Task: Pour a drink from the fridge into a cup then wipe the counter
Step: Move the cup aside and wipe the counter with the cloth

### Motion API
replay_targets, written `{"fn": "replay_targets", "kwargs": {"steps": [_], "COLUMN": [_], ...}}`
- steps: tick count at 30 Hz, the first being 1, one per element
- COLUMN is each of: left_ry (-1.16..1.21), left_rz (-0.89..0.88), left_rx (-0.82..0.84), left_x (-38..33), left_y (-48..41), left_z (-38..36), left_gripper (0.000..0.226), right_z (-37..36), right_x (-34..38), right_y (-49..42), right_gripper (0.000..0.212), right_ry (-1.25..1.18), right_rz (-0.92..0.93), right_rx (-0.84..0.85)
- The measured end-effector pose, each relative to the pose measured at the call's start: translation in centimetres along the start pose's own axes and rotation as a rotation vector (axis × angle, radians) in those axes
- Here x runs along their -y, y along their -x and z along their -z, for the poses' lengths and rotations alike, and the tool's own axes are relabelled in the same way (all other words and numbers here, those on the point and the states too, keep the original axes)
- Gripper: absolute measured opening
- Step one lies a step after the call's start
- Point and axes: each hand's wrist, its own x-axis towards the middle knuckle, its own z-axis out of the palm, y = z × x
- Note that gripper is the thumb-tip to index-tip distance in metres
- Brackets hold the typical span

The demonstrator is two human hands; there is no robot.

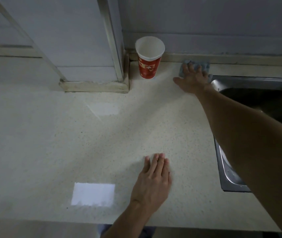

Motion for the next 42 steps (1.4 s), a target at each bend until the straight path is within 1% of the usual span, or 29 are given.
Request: {"fn": "replay_targets", "kwargs": {"steps": [5, 11, 15, 20, 23, 27, 31, 34, 37, 39, 42], "left_ry": [0.008, 0.051, 0.064, 0.083, 0.087, 0.090, 0.019, 0.075, 0.151, 0.123, 0.081], "left_rz": [0.010, 0.027, 0.043, 0.056, 0.029, 0.049, 0.013, 0.027, 0.113, 0.111, 0.105], "left_rx": [0.008, 0.019, 0.013, 0.000, 0.038, 0.022, 0.043, 0.022, 0.014, 0.050, 0.094], "left_x": [0.2, 0.2, 0.1, -0.3, 0.0, 0.1, 0.1, 0.2, 0.2, 0.3, 0.6], "left_y": [0.1, 0.2, 0.2, 0.4, 0.4, 0.7, 1.3, 1.9, 3.7, 5.6, 9.3], "left_z": [0.1, 0.2, 0.6, 0.9, 1.3, 1.5, 2.1, 2.7, 2.5, 1.9, 1.0], "left_gripper": [0.066, 0.070, 0.071, 0.053, 0.051, 0.051, 0.059, 0.055, 0.053, 0.053, 0.054], "right_z": [-0.8, -2.0, -3.5, -5.7, -6.8, -8.0, -8.8, -9.9, -11.0, -11.6, -12.3], "right_x": [1.8, 4.3, 4.4, 3.6, 3.4, 3.0, 1.7, 0.7, 0.4, 0.7, 1.4], "right_y": [0.5, 1.5, 4.3, 9.3, 13.5, 19.5, 25.8, 30.3, 34.0, 36.2, 39.1], "right_gripper": [0.080, 0.080, 0.080, 0.079, 0.078, 0.077, 0.072, 0.071, 0.071, 0.070, 0.071], "right_ry": [0.024, 0.081, 0.095, 0.066, 0.054, 0.042, 0.009, -0.005, -0.047, -0.064, -0.057], "right_rz": [0.064, 0.186, 0.278, 0.343, 0.339, 0.294, 0.259, 0.231, 0.185, 0.167, 0.149], "right_rx": [0.007, -0.010, -0.064, -0.080, -0.064, -0.025, 0.009, 0.029, -0.002, -0.012, 0.021]}}
